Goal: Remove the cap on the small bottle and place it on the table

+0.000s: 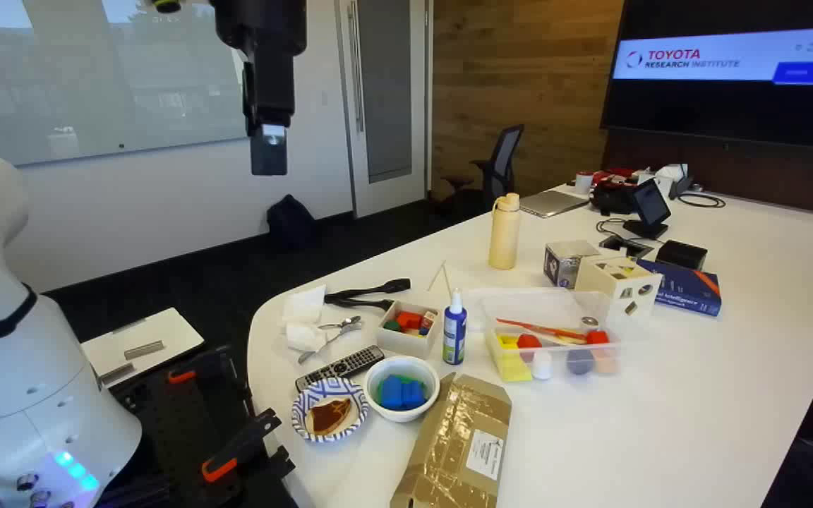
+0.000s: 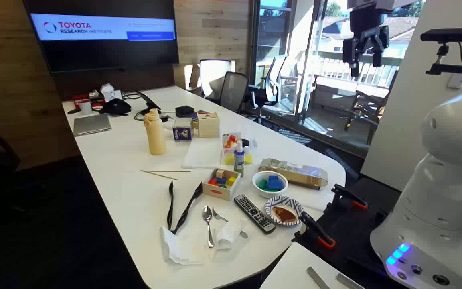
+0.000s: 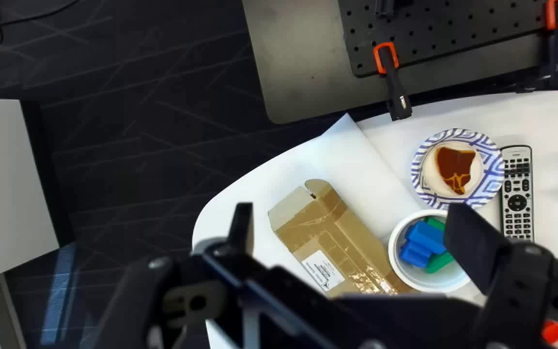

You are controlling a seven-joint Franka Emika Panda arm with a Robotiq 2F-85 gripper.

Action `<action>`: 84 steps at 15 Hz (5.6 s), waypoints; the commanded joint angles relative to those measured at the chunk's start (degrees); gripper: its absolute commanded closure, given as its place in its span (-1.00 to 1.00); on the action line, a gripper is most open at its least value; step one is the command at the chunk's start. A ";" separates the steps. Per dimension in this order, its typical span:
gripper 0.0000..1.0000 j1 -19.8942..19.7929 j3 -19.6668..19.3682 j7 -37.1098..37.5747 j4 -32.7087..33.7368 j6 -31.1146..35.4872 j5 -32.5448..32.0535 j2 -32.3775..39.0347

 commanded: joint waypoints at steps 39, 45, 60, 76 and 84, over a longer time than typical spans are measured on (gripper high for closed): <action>-1.00 16.41 -2.01 22.49 32.45 58.17 10.88 75.76; -1.00 16.02 -1.72 21.84 34.95 57.99 13.07 78.47; 0.88 16.28 -2.03 21.93 36.63 57.90 14.05 80.46; 0.87 15.32 -1.22 19.84 35.69 55.42 14.26 74.37; 0.87 16.60 -6.94 25.84 32.68 57.30 12.34 73.62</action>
